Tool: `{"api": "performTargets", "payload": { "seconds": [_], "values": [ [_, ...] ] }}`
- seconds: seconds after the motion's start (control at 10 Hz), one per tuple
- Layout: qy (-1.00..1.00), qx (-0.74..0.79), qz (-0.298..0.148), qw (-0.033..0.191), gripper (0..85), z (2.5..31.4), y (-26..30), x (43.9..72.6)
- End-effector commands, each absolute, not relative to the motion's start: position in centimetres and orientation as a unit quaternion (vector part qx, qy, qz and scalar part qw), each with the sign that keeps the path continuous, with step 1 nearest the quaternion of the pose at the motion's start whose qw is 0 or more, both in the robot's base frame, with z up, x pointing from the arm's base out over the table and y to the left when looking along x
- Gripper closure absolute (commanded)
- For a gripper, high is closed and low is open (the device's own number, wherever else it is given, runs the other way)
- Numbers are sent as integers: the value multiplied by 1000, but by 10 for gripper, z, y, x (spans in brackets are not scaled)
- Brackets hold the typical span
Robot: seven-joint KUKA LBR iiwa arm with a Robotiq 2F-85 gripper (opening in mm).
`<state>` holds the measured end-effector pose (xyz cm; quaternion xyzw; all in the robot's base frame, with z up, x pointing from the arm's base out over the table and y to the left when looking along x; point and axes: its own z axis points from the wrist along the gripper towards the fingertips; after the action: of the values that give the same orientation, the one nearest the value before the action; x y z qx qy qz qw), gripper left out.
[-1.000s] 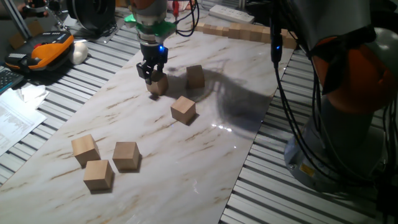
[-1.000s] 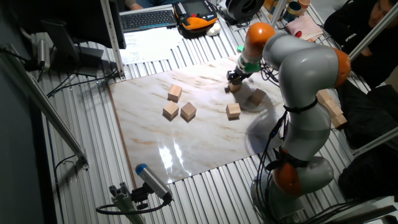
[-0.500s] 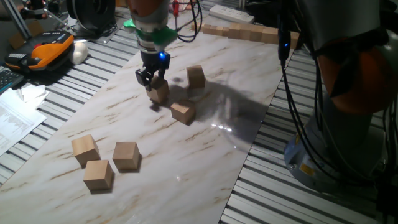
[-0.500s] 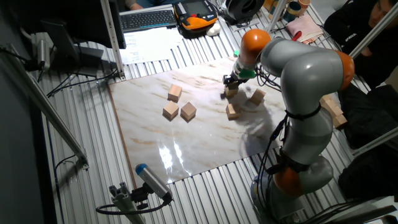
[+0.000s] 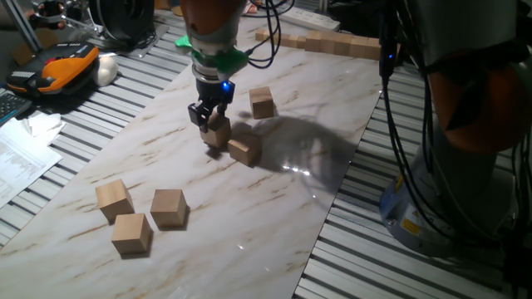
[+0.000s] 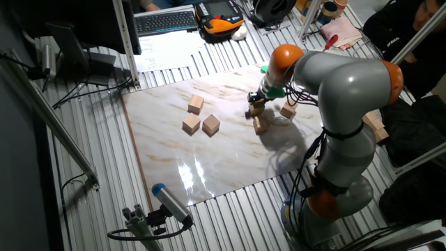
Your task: Stack the blocks into a pyramid shape
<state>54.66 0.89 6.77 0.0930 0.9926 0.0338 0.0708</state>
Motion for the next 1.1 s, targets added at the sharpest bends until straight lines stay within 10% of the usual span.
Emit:
{"api": "performTargets", "payload": {
  "seconds": [0.0, 1.0],
  "values": [
    [992, 95, 33, 71, 850, 68, 10, 546],
    [992, 88, 26, 82, 850, 56, 17, 536]
  ]
}}
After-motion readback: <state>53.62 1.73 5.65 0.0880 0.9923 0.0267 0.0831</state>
